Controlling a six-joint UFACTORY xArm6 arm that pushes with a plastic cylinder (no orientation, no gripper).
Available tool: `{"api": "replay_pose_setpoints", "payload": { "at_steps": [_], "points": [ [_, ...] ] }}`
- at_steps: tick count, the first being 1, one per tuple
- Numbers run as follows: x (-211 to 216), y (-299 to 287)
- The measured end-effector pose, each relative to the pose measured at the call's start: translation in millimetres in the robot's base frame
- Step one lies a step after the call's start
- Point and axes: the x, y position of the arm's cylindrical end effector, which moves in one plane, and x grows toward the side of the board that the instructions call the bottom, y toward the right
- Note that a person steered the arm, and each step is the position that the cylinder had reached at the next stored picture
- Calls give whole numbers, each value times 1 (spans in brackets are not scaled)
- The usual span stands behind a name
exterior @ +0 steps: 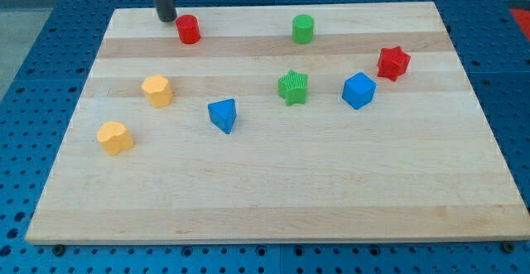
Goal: Push the red circle towards the green circle
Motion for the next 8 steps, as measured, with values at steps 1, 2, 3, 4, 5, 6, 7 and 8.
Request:
{"api": "replay_pose_setpoints", "payload": {
  "at_steps": [1,2,3,4,5,6,7,8],
  "points": [
    [22,10],
    [48,30],
    [67,68],
    [66,78],
    [51,51],
    [75,25],
    [105,16],
    [110,51]
  ]
}}
